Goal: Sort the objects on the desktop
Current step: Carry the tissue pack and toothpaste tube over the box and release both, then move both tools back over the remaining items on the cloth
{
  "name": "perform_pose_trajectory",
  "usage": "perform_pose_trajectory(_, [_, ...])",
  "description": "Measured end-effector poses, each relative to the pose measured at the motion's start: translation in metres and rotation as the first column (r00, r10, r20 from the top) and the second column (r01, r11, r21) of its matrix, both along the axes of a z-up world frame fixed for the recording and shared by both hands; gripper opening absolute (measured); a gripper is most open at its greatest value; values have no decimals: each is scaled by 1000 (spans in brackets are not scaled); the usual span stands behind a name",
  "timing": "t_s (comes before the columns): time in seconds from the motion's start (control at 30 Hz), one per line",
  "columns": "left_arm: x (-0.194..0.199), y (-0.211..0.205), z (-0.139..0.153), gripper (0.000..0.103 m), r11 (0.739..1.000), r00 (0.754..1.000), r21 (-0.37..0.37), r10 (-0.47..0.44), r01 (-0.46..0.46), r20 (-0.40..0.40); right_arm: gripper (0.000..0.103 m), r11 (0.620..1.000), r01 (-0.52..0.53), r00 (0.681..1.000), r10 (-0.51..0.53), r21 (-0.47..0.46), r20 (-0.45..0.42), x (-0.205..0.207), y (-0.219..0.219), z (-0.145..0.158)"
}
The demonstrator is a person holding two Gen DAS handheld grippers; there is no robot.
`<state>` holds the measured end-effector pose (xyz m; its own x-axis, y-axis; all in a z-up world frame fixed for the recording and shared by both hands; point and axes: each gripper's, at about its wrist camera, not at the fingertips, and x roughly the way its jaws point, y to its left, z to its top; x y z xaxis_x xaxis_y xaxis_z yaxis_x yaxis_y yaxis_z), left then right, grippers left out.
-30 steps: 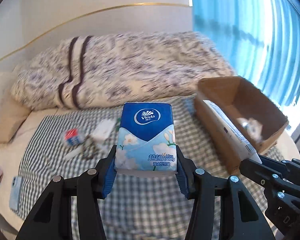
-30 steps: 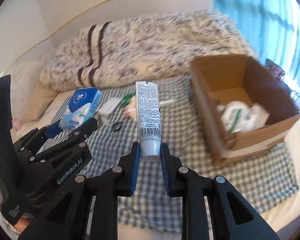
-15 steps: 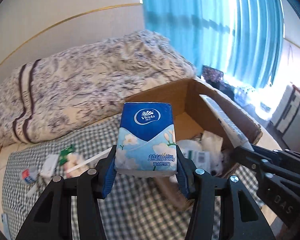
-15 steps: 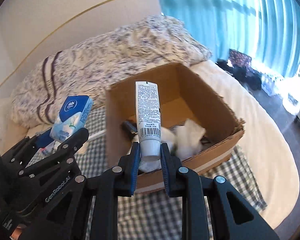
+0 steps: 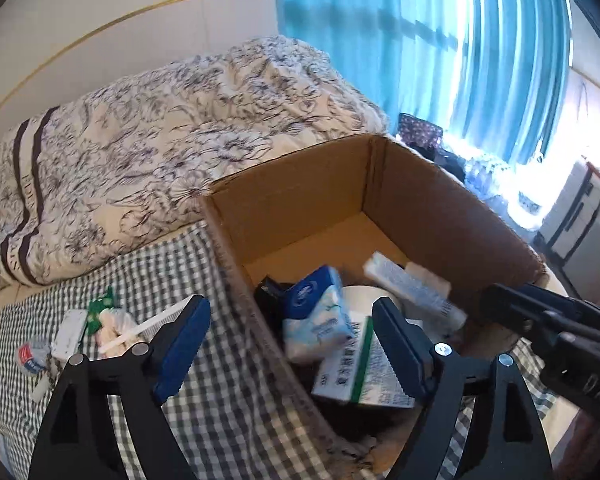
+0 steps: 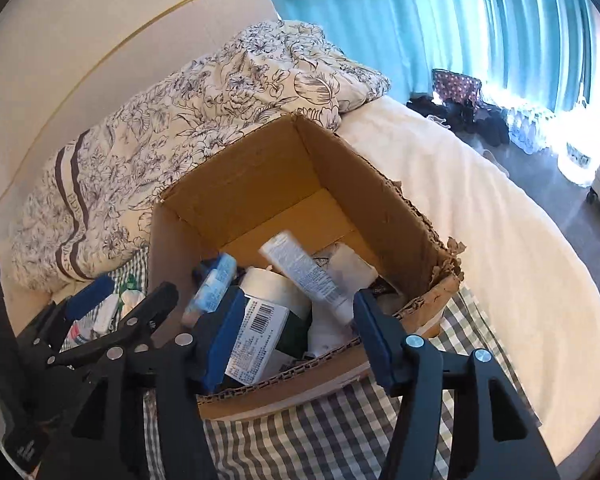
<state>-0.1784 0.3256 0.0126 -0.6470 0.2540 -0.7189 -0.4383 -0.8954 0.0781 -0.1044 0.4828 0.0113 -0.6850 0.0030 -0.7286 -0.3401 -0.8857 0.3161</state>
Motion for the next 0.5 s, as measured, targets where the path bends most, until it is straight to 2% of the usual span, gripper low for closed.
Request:
perform_pose_trajectory(0.23, [10,-49,11,88,995,995,-24,98,-98,-12,56,998,-56,998,56,-1,-24,12,-38,15])
perform_pose_trajectory(0.3, [18,-73,16,97,990,990,-21,140,-141,-23,56,997,-78,996,78,8,-40,19,-52,20])
perform_pose_trajectory(0.5, [43,-145,29,97,972,971,-12,233,-234,-58,56,985,-164,984,167,49,-67,40,-118,33])
